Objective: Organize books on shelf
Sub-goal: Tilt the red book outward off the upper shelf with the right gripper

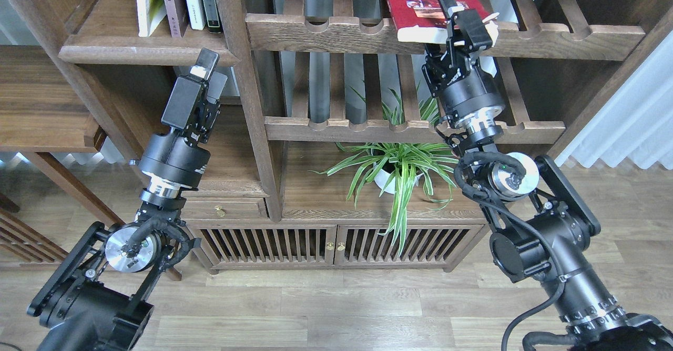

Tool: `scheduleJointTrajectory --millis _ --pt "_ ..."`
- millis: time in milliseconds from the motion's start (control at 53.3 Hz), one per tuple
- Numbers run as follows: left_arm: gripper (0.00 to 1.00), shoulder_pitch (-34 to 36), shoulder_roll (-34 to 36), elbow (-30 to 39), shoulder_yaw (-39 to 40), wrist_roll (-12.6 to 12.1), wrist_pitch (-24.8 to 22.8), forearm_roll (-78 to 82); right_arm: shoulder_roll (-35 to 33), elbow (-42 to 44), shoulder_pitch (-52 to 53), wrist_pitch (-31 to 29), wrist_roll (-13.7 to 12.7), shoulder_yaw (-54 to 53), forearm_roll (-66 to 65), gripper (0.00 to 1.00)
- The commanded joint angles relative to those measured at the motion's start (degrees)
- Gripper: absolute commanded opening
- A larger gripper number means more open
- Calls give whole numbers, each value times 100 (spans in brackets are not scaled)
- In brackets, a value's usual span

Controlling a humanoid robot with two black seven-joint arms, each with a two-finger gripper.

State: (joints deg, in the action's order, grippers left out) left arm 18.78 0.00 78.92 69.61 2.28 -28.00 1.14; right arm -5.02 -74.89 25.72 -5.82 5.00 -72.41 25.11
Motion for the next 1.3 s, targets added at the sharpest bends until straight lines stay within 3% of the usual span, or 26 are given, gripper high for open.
scheduleJointTrajectory --millis 0,394,544,770,901,995,1276 --pt "99 3 0 0 0 0 0 0 1 1 3 -51 1 -1 3 60" --pt "99 -6 0 0 44 0 0 0 45 1 -23 -157 10 -115 3 21" --pt "99 -23 0 -9 61 0 0 0 89 62 -67 -534 10 -159 29 6" --pt "99 -94 0 -70 26 9 0 -9 98 168 -128 -1272 -61 -89 73 5" --pt "99 -94 0 -70 -18 71 0 -53 133 124 -339 -2194 -113 -1 231 3" --pt "98 -50 0 -61 -35 62 0 -167 195 27 -550 -2218 -236 245 275 3" --pt "96 -6 0 0 -106 62 0 -553 142 -658 -1235 -2218 -236 729 355 3"
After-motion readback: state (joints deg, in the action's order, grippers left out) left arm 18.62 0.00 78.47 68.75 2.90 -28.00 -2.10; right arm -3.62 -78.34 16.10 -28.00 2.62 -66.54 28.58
